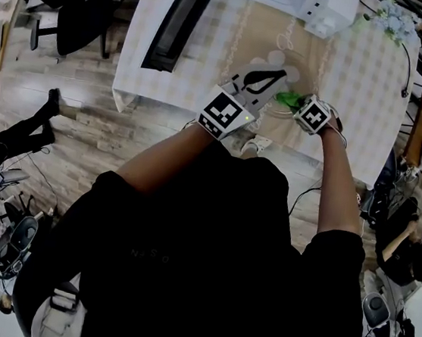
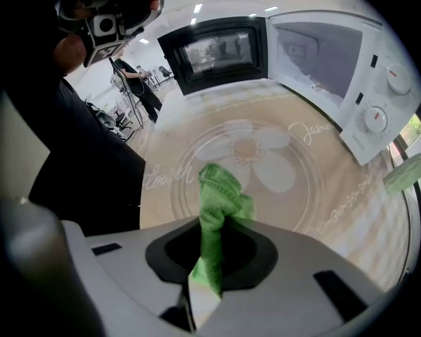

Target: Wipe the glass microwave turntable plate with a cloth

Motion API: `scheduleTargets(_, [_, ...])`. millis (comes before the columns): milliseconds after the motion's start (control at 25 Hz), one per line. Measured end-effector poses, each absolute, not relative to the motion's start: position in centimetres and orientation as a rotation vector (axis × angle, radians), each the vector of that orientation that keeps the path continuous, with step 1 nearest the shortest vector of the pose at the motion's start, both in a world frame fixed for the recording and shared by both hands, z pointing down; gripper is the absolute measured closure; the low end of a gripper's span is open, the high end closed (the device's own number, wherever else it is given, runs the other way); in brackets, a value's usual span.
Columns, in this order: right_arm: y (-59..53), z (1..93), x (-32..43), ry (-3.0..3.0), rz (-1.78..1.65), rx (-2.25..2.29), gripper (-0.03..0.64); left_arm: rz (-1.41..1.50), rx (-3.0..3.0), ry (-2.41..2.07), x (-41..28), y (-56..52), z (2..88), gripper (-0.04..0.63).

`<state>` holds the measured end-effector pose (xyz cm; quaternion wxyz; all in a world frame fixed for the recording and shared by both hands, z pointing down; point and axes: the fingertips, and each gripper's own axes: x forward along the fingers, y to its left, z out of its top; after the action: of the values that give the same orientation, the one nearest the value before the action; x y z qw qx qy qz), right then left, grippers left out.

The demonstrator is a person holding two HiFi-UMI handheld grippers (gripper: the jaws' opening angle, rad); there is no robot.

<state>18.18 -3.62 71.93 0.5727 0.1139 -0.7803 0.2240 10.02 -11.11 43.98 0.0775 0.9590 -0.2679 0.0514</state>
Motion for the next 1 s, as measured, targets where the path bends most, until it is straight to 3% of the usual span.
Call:
scheduleTargets(560, [1.6,70.9,15.6,-1.810,0.544,0.028,0.548,0.174,2.878,-0.821,9.3,-11.6,43.8,0.575])
scheduleTargets(1000, [-12.6,65.9,17.9,-1.863,0.266,0.364,0.545,0.202,2.849,-0.902,8.1,-13.5,44.7,0.575])
